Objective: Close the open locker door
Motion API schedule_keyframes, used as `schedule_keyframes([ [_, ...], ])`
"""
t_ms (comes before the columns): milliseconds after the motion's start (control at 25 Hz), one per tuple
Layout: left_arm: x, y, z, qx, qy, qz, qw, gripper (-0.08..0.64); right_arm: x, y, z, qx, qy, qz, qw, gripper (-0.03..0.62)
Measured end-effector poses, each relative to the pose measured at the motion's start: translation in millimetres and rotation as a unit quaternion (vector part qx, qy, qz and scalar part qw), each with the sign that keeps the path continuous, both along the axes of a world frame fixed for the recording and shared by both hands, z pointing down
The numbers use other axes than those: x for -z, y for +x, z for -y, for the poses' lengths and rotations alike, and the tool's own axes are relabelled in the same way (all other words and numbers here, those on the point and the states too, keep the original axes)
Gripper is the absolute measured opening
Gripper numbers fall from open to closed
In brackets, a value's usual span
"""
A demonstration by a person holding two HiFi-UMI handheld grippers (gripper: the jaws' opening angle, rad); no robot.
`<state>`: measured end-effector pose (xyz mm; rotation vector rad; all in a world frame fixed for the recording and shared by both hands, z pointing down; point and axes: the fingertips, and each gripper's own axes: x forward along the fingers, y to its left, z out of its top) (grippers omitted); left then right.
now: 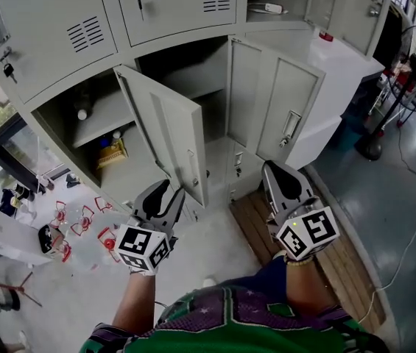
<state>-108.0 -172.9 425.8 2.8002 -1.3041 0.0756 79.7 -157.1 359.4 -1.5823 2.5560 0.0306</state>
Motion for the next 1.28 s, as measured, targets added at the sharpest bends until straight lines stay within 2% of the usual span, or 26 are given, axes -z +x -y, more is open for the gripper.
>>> schedule_keyframes([
  [160,-14,7,8,-0.008,-0.021,-0.016,0.9996,0.150,-7,2,4,-0.002,-0.011,-0.008,1.000,0.008],
  [360,-29,16,16,-0.011,-0.023,0.004,0.9997,0.150,-11,3,9,0.002,-0.012,-0.017,1.000,0.008],
  [800,-38,26,22,-0.015,-0.029,0.002,0.9995,0.150,-13,6,10,-0.003,-0.018,-0.029,0.999,0.008],
  [1280,-40,27,27,-0.014,-0.037,-0.003,0.9992,0.120,-18,8,6,-0.014,-0.022,-0.025,0.999,0.008],
])
